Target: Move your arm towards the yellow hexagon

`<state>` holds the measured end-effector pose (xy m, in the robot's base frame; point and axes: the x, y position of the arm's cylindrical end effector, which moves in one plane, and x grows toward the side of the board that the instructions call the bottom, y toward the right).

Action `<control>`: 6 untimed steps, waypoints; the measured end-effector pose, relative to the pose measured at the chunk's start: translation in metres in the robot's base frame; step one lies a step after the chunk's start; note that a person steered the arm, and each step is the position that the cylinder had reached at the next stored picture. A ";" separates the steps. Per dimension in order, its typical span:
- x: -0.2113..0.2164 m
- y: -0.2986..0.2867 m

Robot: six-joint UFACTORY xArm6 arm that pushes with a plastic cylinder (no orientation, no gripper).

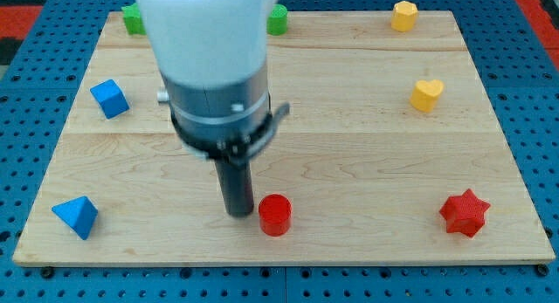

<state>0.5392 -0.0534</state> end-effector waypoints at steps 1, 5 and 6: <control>-0.061 0.000; -0.228 0.213; -0.251 0.287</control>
